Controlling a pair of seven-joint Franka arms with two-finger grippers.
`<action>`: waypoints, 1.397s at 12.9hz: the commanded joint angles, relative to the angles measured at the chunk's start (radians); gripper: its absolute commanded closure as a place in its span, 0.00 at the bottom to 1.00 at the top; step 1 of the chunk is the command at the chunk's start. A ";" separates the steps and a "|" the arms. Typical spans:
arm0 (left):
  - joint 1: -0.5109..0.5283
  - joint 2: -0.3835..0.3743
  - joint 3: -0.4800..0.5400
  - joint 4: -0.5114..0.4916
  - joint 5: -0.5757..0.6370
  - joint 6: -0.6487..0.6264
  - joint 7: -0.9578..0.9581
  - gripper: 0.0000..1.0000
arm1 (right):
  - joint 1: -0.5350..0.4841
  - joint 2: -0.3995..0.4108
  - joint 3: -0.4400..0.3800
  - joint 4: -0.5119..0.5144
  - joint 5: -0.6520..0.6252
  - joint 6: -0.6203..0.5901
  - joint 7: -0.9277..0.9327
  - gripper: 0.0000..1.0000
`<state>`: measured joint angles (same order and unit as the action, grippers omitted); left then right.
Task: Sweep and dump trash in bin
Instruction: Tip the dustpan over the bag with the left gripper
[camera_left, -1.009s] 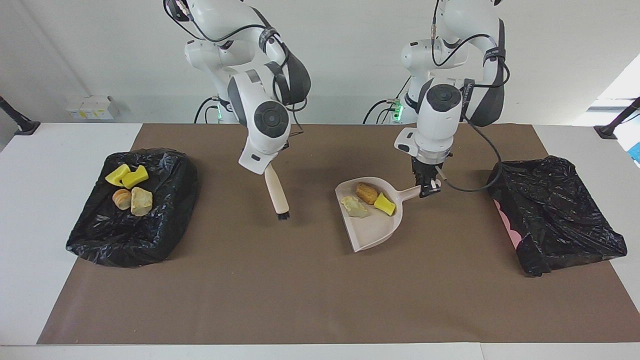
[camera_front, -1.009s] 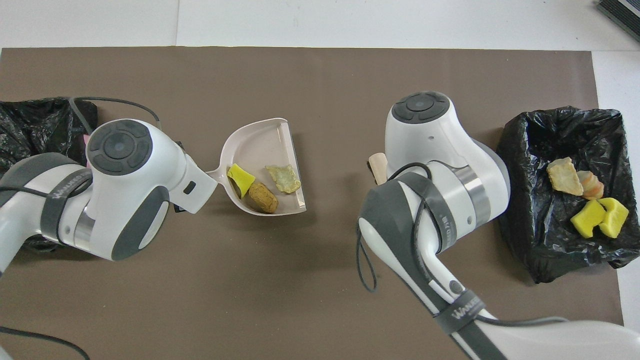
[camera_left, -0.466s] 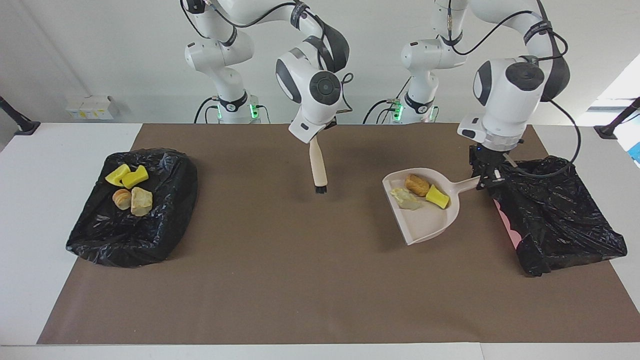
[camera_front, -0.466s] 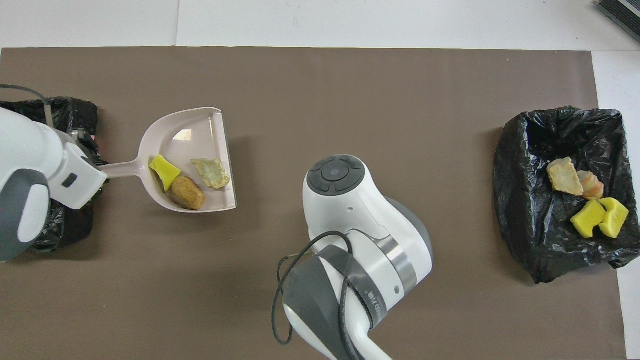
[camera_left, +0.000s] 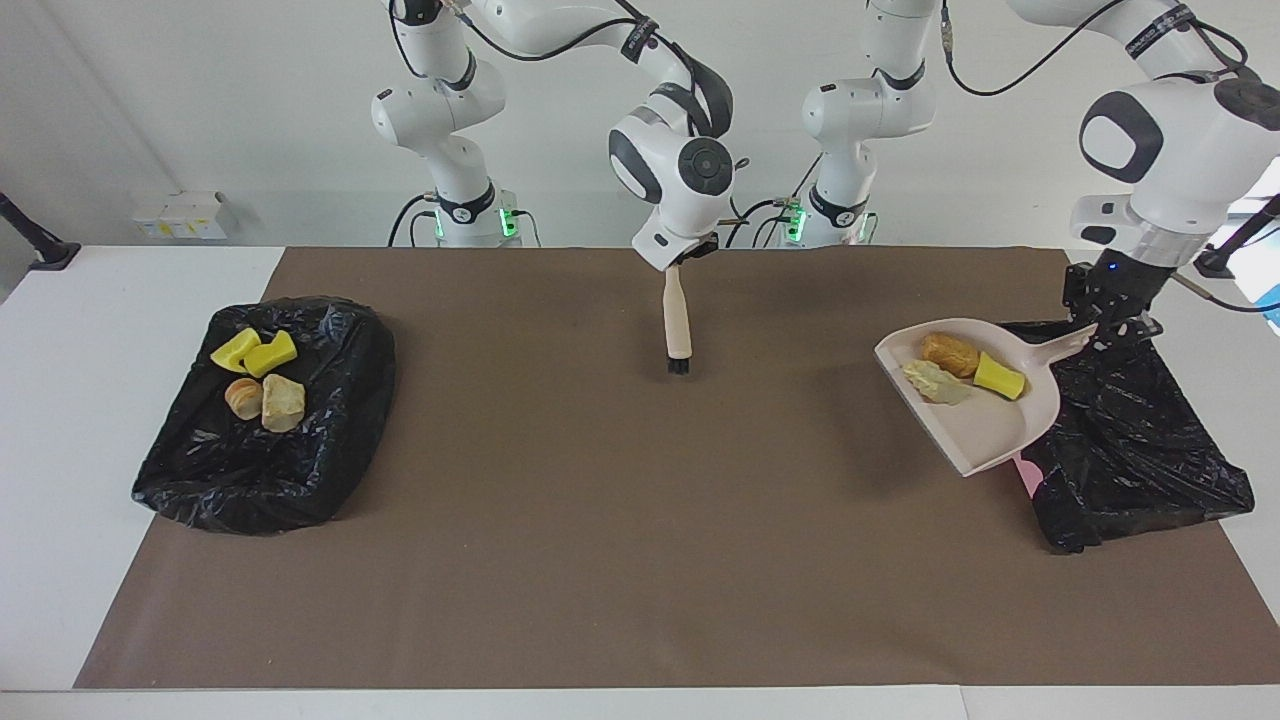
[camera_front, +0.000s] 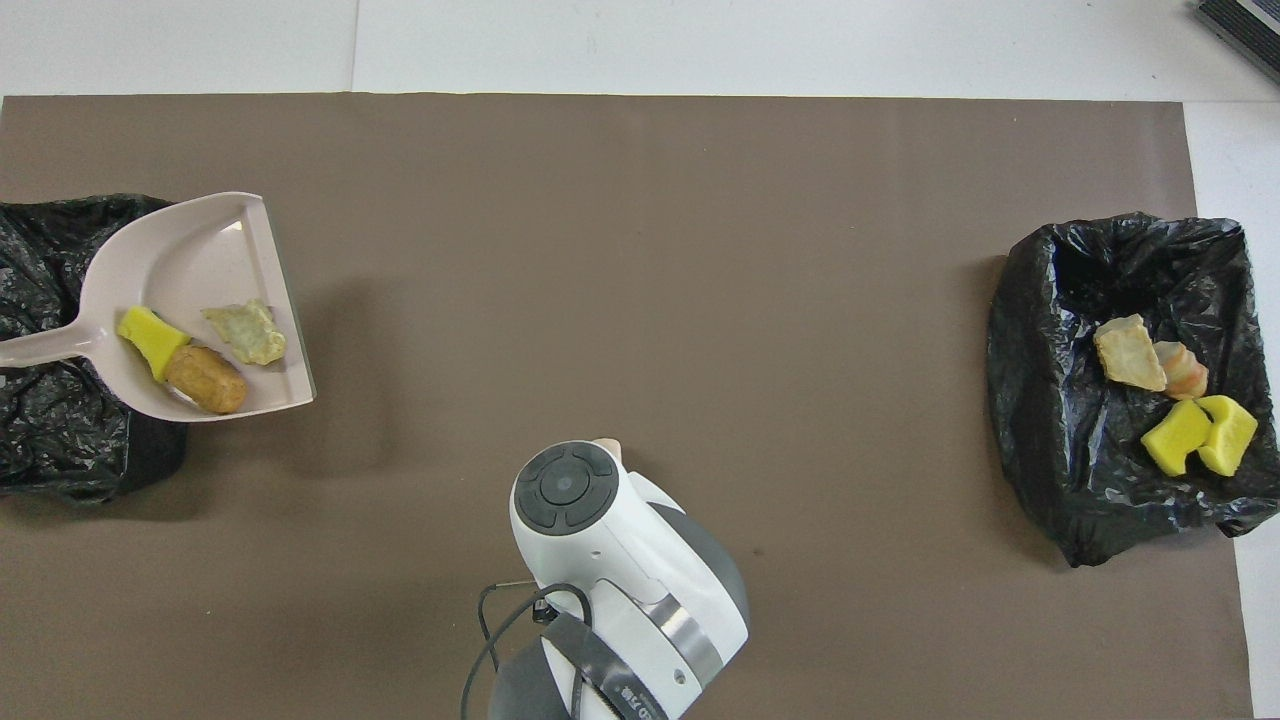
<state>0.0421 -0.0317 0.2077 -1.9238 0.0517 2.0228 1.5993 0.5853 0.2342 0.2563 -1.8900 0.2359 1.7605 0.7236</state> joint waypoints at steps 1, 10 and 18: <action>-0.005 0.041 0.114 0.101 -0.024 -0.045 0.121 1.00 | 0.019 0.008 0.000 -0.027 0.029 0.045 0.005 1.00; 0.009 0.162 0.237 0.249 0.337 0.122 0.214 1.00 | 0.024 -0.003 0.001 -0.072 0.031 0.117 -0.001 0.00; -0.059 0.133 0.159 0.227 0.727 -0.060 -0.019 1.00 | -0.025 -0.061 -0.008 0.048 0.003 -0.010 -0.044 0.00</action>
<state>0.0057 0.1199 0.4056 -1.6987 0.6947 2.0353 1.6557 0.5861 0.2225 0.2502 -1.8445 0.2368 1.7767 0.7173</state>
